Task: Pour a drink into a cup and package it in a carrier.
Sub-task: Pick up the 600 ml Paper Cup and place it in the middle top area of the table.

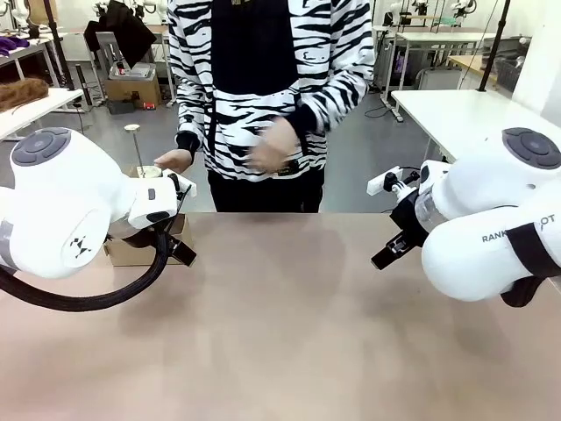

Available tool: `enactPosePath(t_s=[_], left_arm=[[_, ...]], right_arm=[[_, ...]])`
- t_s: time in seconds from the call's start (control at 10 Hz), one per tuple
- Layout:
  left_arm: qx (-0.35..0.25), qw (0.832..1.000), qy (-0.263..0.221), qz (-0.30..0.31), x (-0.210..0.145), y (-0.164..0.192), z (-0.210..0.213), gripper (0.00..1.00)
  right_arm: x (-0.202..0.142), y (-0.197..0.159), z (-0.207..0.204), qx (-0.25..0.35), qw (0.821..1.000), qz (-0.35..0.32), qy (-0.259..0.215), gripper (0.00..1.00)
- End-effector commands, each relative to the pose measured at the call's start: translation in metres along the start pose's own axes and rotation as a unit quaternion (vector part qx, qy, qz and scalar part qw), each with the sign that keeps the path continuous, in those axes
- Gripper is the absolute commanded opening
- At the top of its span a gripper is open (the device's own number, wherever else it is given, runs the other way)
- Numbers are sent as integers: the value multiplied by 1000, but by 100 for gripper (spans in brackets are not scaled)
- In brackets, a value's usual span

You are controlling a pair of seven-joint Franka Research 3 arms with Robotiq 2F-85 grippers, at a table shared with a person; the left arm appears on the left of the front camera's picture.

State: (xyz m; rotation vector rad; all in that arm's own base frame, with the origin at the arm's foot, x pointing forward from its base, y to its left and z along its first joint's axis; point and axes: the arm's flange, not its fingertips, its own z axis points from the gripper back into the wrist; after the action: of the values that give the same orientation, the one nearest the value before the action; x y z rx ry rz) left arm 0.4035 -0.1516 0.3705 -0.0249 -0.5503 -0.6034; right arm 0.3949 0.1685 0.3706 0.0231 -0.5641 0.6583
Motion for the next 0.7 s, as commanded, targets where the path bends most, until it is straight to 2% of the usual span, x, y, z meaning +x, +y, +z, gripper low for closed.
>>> enactPosePath(t_s=[0.0, 0.1, 0.2, 0.3, 0.5, 0.6], left_arm=[[0, 1000, 0, 0, 0, 0, 0, 100], [0, 1000, 0, 0, 0, 0, 0, 100], [0, 1000, 0, 0, 0, 0, 0, 100], [0, 1000, 0, 0, 0, 0, 0, 100], [0, 1000, 0, 0, 0, 0, 0, 100], [0, 1000, 0, 0, 0, 0, 0, 100]], right_arm=[[0, 0, 1, 0, 1000, 0, -1, 100], [0, 0, 0, 0, 1000, 0, 0, 100], [17, -7, 22, -11, 1000, 0, -11, 100], [36, -15, 50, -15, 1000, -19, -7, 100], [64, -39, 112, -8, 999, -17, -26, 100], [65, -58, 142, 13, 999, -12, -42, 100]])
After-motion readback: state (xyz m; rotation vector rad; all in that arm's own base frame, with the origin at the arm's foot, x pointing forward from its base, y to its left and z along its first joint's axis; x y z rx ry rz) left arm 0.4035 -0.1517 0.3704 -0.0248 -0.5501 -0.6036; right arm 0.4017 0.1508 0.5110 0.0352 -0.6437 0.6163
